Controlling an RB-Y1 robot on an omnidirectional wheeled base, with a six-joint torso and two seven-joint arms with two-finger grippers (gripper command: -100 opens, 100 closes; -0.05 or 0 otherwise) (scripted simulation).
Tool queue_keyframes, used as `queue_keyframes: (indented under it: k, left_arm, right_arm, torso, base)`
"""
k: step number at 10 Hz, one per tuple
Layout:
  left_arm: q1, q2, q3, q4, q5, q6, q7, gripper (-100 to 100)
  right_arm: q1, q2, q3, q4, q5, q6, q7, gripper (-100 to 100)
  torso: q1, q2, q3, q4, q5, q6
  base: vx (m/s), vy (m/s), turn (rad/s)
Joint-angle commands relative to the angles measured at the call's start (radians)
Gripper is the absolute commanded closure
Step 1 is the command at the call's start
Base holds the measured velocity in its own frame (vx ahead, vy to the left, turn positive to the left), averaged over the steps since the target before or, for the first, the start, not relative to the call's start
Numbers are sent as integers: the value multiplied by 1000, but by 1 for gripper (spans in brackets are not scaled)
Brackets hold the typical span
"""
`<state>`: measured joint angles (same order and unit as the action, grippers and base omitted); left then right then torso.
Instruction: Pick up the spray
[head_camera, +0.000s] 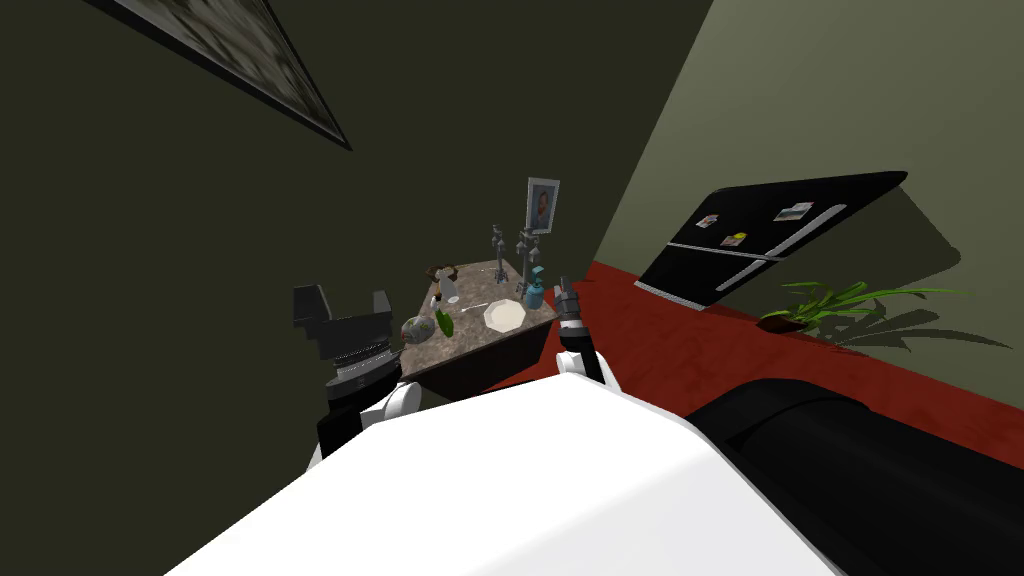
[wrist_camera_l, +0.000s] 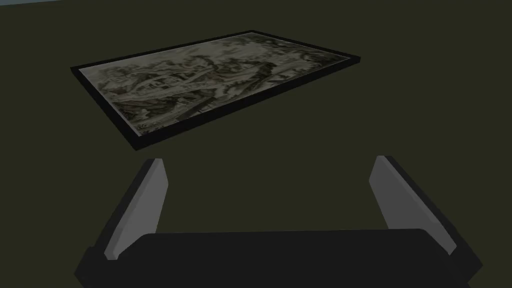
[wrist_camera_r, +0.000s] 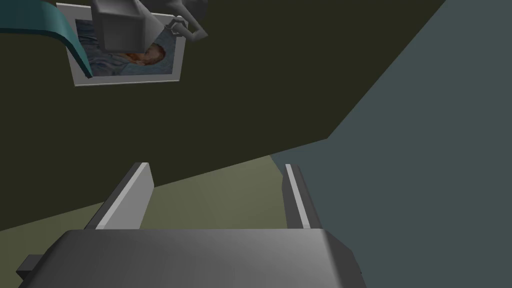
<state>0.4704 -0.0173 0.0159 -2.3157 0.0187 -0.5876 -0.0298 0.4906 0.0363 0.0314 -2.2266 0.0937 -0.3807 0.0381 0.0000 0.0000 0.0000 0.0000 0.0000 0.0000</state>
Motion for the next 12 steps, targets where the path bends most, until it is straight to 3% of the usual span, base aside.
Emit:
queue_keyframes:
  k: [1, 6, 12]
  left_arm:
    - [7, 43, 7, 10, -7, 10, -7, -100]
    - [37, 164, 36, 52, -42, 64, -37, -100]
    - [87, 325, 86, 131, -112, 183, -94, -100]
  right_arm:
    - [0, 0, 0, 0, 0, 0, 0, 0]
    - [0, 0, 0, 0, 0, 0, 0, 0]
    - [0, 0, 0, 0, 0, 0, 0, 0]
  torso:
    - [0, 0, 0, 0, 0, 0]
    - [-5, 6, 4, 1, -1, 0]
    - [-8, 6, 4, 1, -2, 0]
  base:
    - [-29, -30, -32]
    - [-82, -72, -38]
    - [-89, -104, -58]
